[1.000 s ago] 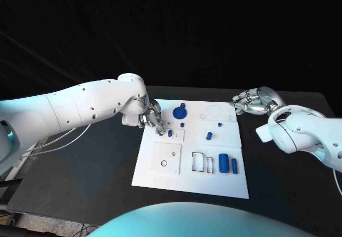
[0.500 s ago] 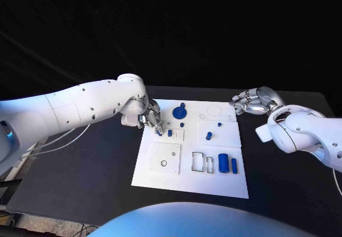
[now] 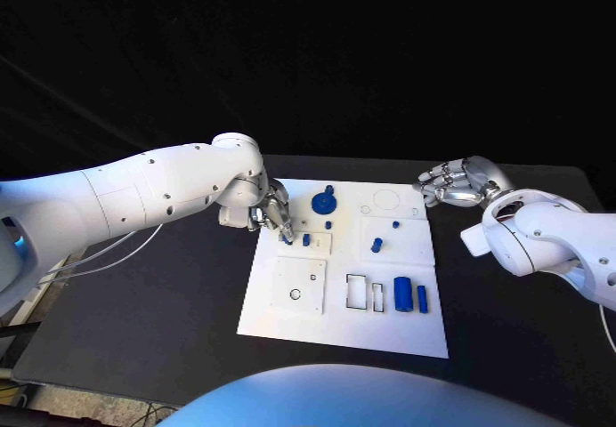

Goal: Assemble the parts on the task board

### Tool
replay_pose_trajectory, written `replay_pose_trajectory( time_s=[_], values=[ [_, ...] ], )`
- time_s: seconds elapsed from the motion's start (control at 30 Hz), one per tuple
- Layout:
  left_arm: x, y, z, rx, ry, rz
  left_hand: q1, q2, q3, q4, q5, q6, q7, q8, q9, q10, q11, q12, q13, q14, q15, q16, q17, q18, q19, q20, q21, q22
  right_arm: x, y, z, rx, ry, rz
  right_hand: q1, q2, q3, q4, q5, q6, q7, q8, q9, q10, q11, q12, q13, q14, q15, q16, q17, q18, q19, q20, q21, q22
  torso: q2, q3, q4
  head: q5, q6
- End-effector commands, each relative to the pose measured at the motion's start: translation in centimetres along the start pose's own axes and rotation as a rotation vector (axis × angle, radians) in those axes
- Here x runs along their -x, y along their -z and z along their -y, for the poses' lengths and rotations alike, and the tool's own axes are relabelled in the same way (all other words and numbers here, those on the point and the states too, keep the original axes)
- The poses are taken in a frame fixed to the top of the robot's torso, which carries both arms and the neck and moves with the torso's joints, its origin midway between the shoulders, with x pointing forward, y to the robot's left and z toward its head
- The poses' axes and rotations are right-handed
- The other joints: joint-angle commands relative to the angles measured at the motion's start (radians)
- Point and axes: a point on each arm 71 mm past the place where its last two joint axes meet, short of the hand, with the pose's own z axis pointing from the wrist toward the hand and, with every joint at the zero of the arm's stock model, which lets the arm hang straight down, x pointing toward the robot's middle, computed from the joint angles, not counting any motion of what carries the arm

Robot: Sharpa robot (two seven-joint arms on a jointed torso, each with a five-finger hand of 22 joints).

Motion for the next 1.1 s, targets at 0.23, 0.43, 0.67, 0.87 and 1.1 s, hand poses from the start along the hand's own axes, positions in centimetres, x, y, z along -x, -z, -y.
replay_pose_trajectory(
  time_s=[0.23,0.43,0.67,0.87,1.1],
  values=[
    [-0.19,-0.27,0.39,0.000,-0.006,-0.018,0.006,0.020,0.165,-0.170,0.007,0.018,-0.013,0.002,0.014,0.007,0.000,0.005,0.001,0.104,0.004,0.004,0.263,0.004,0.005,0.002,0.003,0.178,-0.16,0.00,-0.07,0.008,0.007,-0.013,-0.003,0.006,-0.002,-0.005,0.005,-0.008,0.032,0.007,-0.001,-0.004,0.002,0.002,-0.001,0.000,0.002,-0.005,-0.001,0.011,0.001,0.002,-0.004,-0.001,0.001,0.0004,-0.0011,0.000,0.000],
    [-0.22,-0.41,0.54,0.001,-0.004,-0.016,0.006,0.020,0.165,-0.170,0.008,0.018,-0.013,0.002,0.015,0.008,0.000,0.006,0.003,0.104,0.004,0.004,0.263,0.004,0.006,0.002,0.005,0.178,-0.17,0.01,-0.08,0.008,0.007,-0.013,-0.003,0.006,-0.002,-0.005,0.005,-0.008,0.032,0.007,-0.001,-0.004,0.002,0.002,-0.001,0.000,0.002,-0.005,-0.001,0.011,0.001,0.002,-0.004,-0.001,0.001,0.0011,-0.0010,-0.001,0.000],
    [-0.22,-0.54,0.64,0.006,-0.006,-0.018,0.005,0.020,0.165,-0.171,0.009,0.019,-0.013,0.001,0.015,0.009,0.000,0.008,0.005,0.104,0.004,0.004,0.263,0.004,0.006,0.002,0.005,0.178,-0.19,0.00,-0.09,0.009,0.007,-0.013,-0.002,0.006,-0.002,-0.007,0.006,-0.009,0.032,0.007,-0.002,-0.005,0.002,0.003,-0.003,0.000,0.002,-0.006,-0.002,0.011,0.002,0.002,-0.005,-0.004,0.000,0.0011,-0.0004,-0.001,0.000],
    [-0.21,-0.75,0.78,0.016,-0.004,-0.013,0.005,0.021,0.165,-0.171,0.010,0.019,-0.014,0.001,0.016,0.011,-0.001,0.010,0.007,0.104,0.003,0.004,0.263,0.003,0.008,0.002,0.007,0.179,-0.22,0.00,-0.10,0.009,0.007,-0.014,-0.002,0.006,-0.002,-0.007,0.006,-0.009,0.032,0.007,-0.002,-0.005,0.002,0.003,-0.003,0.000,0.002,-0.006,-0.002,0.011,0.002,0.002,-0.005,-0.004,0.000,0.0003,-0.0013,-0.001,0.000],
    [-0.22,-0.99,0.82,0.031,-0.003,-0.005,0.005,0.021,0.165,-0.171,0.011,0.020,-0.014,0.001,0.016,0.012,-0.001,0.013,0.011,0.104,0.003,0.004,0.263,0.003,0.009,0.002,0.010,0.179,-0.20,0.02,-0.09,0.009,0.007,-0.014,-0.002,0.006,-0.002,-0.007,0.006,-0.009,0.032,0.007,-0.002,-0.005,0.002,0.003,-0.003,0.000,0.002,-0.006,-0.002,0.011,0.002,0.002,-0.005,-0.004,0.000,0.0005,-0.0012,-0.003,0.000]
  ],
)
